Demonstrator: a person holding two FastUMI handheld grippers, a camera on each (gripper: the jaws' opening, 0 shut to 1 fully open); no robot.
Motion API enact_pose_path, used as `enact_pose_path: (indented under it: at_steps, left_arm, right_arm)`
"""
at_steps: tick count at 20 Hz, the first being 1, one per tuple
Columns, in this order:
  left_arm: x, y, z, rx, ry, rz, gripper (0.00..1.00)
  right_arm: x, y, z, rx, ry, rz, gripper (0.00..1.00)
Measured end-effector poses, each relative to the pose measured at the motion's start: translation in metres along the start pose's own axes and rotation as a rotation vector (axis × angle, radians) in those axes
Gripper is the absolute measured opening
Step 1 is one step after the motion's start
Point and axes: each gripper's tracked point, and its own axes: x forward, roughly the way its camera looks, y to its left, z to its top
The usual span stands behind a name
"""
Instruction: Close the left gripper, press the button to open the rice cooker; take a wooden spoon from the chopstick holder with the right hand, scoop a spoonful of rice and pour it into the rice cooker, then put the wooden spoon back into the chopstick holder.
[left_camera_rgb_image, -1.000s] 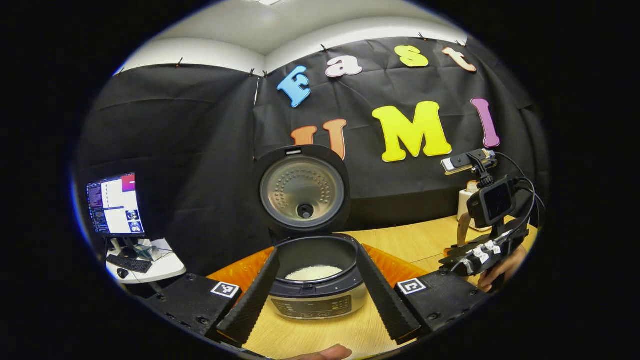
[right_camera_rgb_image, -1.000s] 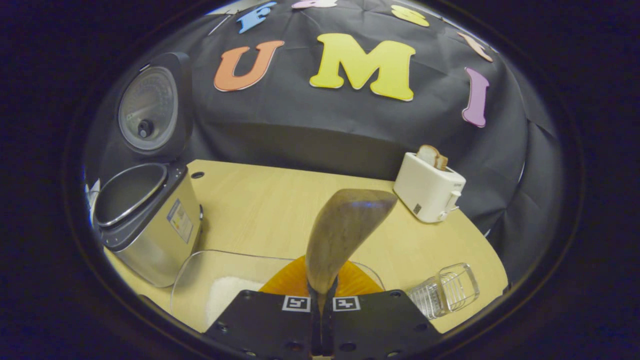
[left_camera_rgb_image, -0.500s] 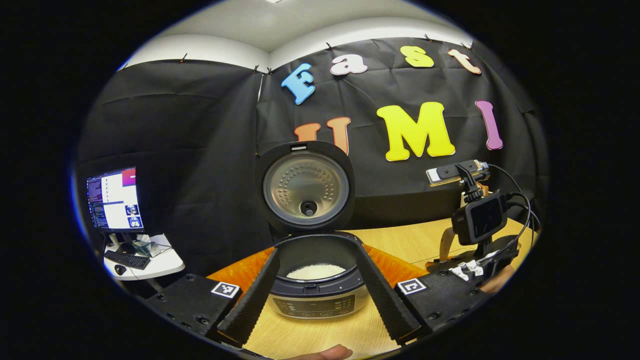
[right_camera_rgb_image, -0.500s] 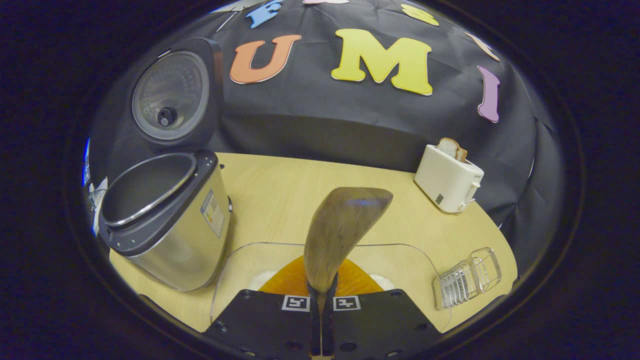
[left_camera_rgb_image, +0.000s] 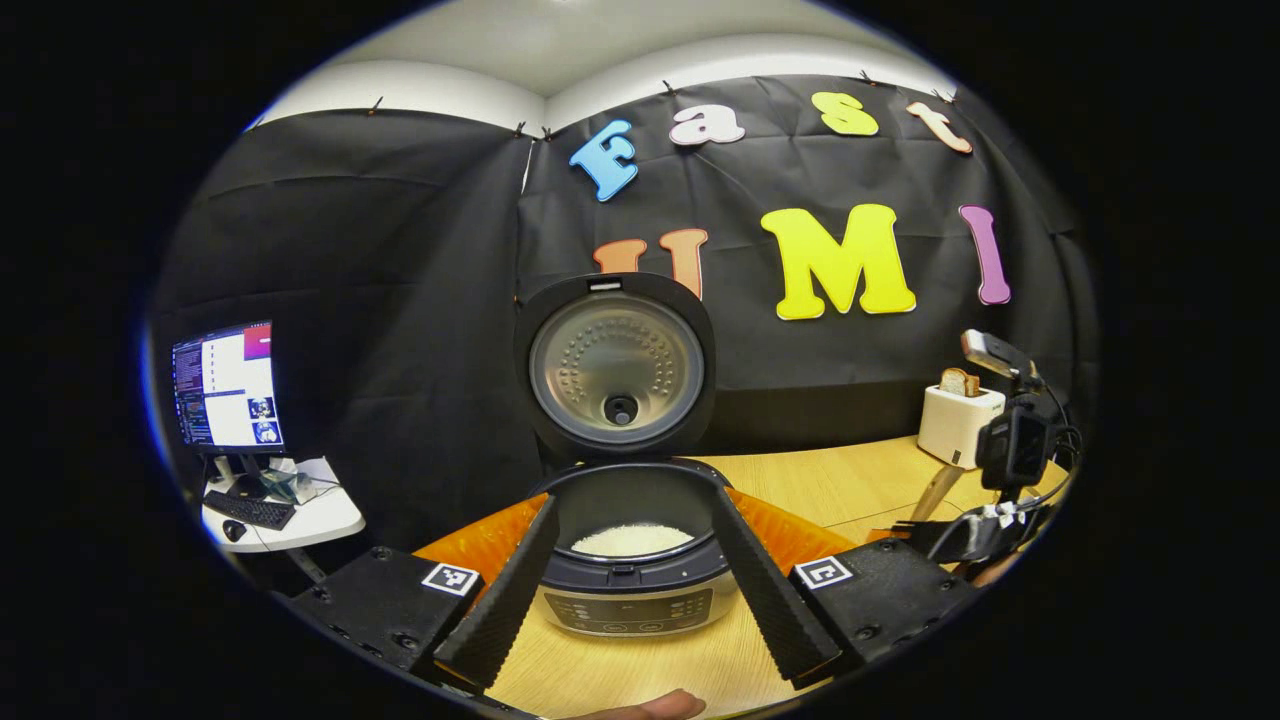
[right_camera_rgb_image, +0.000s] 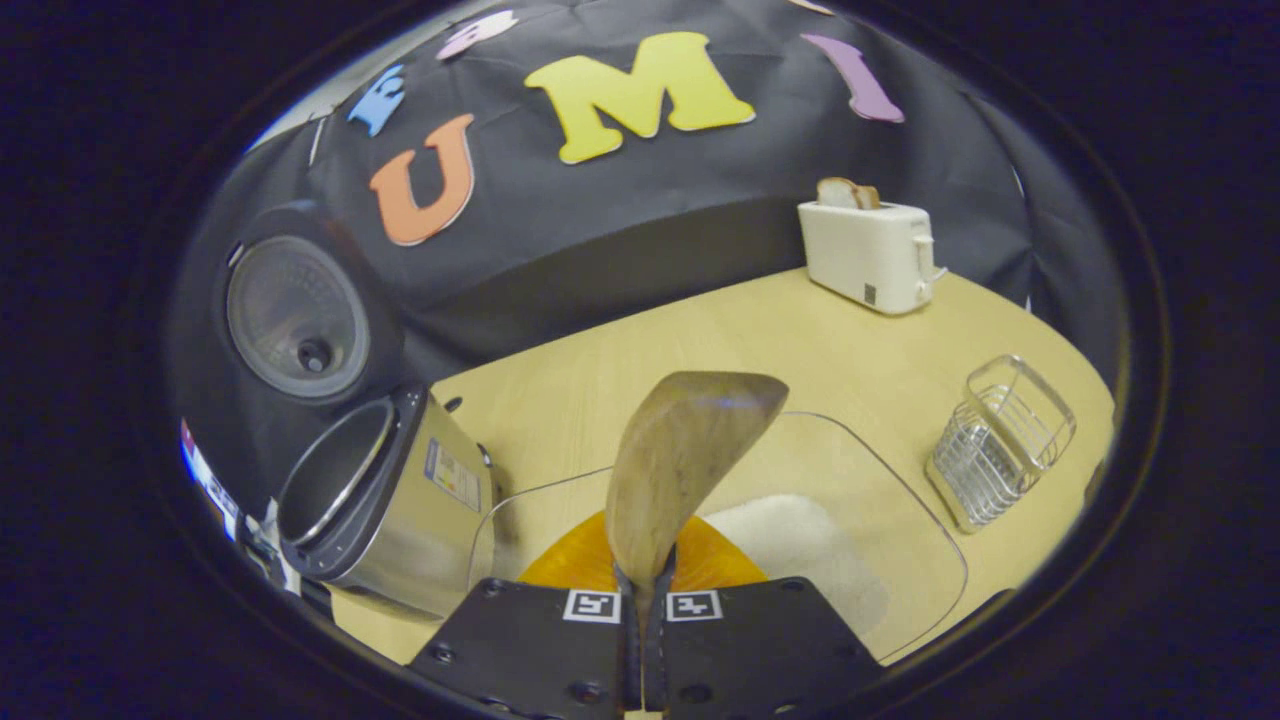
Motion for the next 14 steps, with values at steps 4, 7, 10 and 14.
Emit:
enact_pose_path:
  at_steps: [4,7,10,14]
  left_arm:
    - [-0.001,-0.005,0.001,-0.007,-0.001,-0.011,0.99]
    - [-0.001,-0.008,0.002,-0.012,-0.005,-0.019,0.99]
    - [-0.001,-0.009,0.003,-0.030,-0.005,-0.029,0.99]
    - [0.000,-0.003,0.000,-0.050,0.004,-0.020,0.98]
  right_arm:
    - [-0.006,-0.013,-0.006,0.177,0.015,0.012,0.03]
    - [-0.002,-0.004,-0.008,0.302,0.072,0.089,0.02]
    - [-0.001,-0.001,-0.012,0.354,0.115,0.124,0.02]
    - [-0.003,0.006,-0.007,0.446,0.151,0.214,0.02]
